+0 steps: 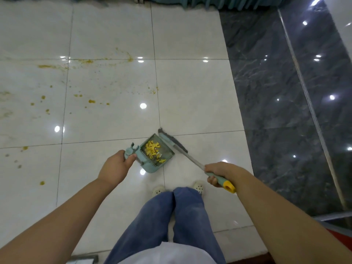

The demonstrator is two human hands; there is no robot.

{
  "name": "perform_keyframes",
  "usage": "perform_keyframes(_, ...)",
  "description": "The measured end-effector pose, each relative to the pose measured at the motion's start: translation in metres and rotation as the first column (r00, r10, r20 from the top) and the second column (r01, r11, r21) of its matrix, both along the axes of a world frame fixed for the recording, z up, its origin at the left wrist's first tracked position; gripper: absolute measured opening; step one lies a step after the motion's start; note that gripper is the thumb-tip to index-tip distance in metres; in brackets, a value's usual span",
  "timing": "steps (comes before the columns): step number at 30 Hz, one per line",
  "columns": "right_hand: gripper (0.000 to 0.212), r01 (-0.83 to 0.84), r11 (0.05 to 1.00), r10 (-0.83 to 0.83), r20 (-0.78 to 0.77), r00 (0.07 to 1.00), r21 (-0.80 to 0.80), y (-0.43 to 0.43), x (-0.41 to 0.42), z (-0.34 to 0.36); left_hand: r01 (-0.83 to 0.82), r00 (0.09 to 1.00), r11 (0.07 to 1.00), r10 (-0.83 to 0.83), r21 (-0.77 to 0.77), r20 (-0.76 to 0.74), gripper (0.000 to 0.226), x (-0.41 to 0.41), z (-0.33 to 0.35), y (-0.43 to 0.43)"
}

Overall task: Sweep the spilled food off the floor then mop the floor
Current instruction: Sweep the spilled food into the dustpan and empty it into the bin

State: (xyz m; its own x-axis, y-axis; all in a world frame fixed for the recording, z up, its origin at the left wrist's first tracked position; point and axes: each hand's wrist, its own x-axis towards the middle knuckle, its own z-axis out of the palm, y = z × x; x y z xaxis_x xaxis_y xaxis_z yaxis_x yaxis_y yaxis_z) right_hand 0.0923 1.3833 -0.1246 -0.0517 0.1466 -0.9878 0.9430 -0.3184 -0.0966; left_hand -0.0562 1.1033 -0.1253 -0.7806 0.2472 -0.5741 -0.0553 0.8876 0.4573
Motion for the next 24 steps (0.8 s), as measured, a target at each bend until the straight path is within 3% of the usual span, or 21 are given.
perform_keyframes(4,0.023,0.088,0.993,-0.089,-0.012,0.996,-0.081,0.002,0.009,0.013,0.014,1.0,1.0,-0.014,-0.002,-0.011,0.035,-0.006,0.001,-0.004)
perform_keyframes(15,0.019,0.26,0.965,-0.259,-0.082,0.962,0.012,0.015,0.009,0.014,-0.082,0.997,0.996,0.082,0.027,-0.001,0.035,0.022,0.004,-0.048)
perform_keyframes(20,0.017,0.179,0.983,-0.178,-0.054,0.983,0.031,0.003,-0.011,-0.002,-0.186,0.983,0.983,0.186,0.008,-0.009,0.036,0.041,0.003,-0.074)
perform_keyframes(24,0.017,0.004,1.0,-0.004,-0.02,1.0,-0.01,-0.027,-0.006,-0.008,-0.246,0.969,0.969,0.246,-0.001,-0.008,0.037,0.054,-0.001,-0.079)
